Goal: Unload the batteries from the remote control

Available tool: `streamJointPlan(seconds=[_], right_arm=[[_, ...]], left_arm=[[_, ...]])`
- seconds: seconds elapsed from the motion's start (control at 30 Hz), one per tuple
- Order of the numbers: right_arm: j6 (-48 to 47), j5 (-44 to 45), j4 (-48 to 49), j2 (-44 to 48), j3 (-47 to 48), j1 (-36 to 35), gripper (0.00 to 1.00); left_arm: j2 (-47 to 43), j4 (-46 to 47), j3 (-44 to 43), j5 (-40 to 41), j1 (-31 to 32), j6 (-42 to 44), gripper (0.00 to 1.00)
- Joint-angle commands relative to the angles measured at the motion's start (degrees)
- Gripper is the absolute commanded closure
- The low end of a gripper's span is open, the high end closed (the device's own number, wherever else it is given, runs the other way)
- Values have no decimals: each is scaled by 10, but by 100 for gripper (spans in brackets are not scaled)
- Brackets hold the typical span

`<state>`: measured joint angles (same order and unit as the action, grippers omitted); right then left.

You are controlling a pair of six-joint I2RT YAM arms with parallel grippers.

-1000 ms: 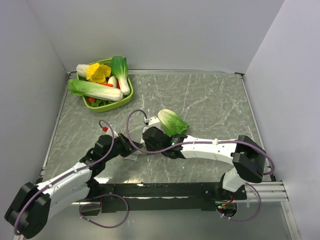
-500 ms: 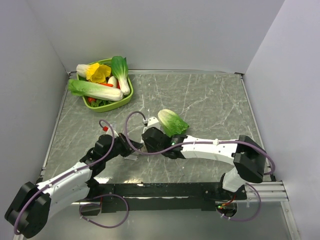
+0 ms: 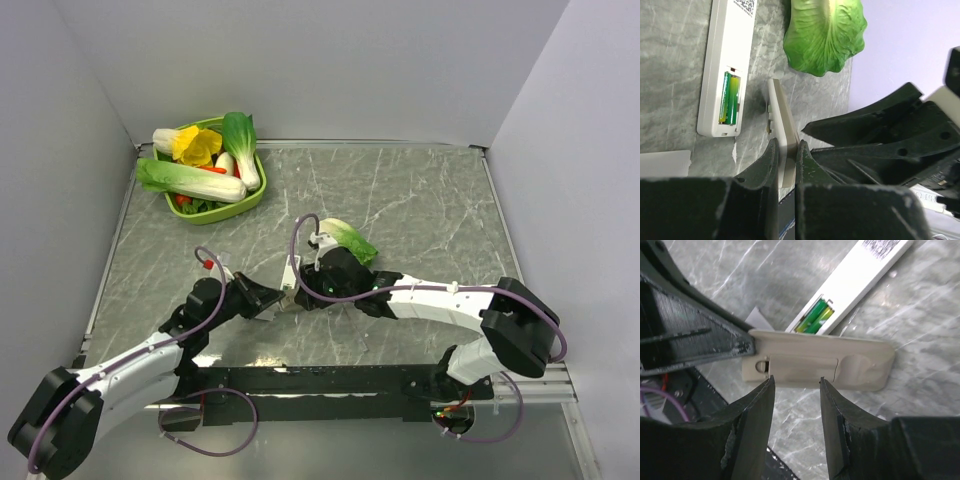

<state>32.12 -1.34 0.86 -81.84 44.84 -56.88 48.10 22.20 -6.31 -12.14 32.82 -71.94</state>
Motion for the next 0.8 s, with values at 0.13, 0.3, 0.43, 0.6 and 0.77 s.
streamJointPlan(seconds=[0.13,0.3,0.43,0.6,0.77], right_arm=[[24,-74,99,17,-24,16,49],[26,-71,103,5,-21,16,48],[26,-71,106,-1,-17,16,48],[24,-61,102,-10,-14,15,48],[22,-58,106,-18,-13,16,48]], left_arm=[[-1,58,42,7,6,-26,99],[-3,62,47,10,7,-29,99],[1,62,45,11,8,-29,99],[8,65,43,9,8,-29,99],[14,70,44,7,8,-30,99]])
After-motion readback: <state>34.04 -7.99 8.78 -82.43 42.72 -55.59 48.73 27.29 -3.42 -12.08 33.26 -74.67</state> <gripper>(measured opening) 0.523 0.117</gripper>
